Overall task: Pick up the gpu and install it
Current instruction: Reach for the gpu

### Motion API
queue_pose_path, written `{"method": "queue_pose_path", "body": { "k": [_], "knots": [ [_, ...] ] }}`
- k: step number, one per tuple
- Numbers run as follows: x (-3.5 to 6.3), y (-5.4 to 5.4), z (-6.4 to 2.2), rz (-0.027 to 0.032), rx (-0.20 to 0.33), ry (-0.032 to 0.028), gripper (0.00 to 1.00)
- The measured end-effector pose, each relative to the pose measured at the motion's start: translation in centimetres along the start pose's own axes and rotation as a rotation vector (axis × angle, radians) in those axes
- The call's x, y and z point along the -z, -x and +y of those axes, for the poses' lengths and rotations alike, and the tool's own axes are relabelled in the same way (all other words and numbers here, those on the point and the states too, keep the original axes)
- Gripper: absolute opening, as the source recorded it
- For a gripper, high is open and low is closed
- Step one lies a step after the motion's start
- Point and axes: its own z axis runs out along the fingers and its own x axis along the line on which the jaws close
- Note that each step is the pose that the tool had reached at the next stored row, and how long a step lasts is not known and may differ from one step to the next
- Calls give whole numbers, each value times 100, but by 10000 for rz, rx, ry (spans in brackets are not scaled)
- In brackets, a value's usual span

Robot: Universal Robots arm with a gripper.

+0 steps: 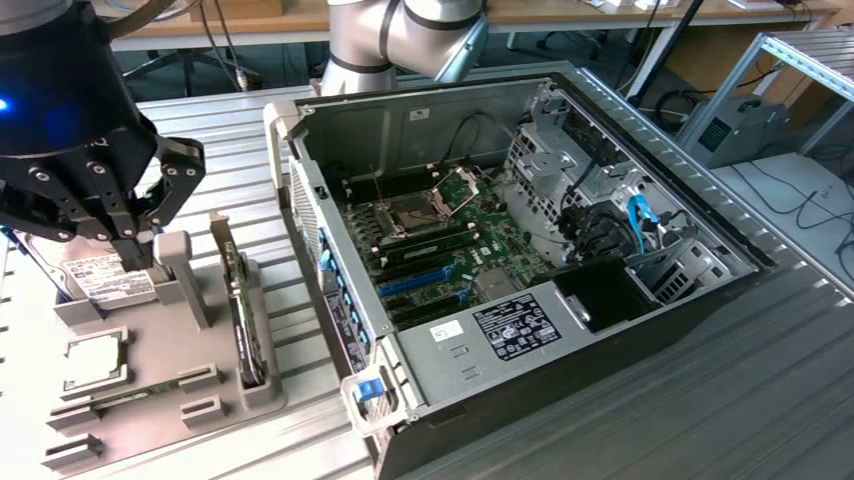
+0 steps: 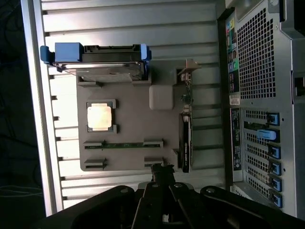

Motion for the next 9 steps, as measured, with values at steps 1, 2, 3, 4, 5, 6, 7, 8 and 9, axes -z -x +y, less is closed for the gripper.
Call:
{"method": "queue_pose_path", "body": {
  "k": [1, 2, 3, 4, 5, 6, 7, 8, 9],
  "knots": [
    [-1, 1, -12, -1, 0, -9, 11],
    [-2, 3, -24, -1, 0, -18, 11],
    [-3, 4, -33, -3, 1, -24, 11],
    [-4, 5, -45, -2, 0, -32, 11],
    [-4, 7, -55, -2, 1, -39, 11],
    [-6, 10, -64, -3, 1, -45, 11],
    [-8, 14, -72, -4, 1, -49, 11],
    [-9, 24, -81, -4, 2, -57, 11],
    [-10, 31, -86, -3, 2, -62, 11]
  ]
}}
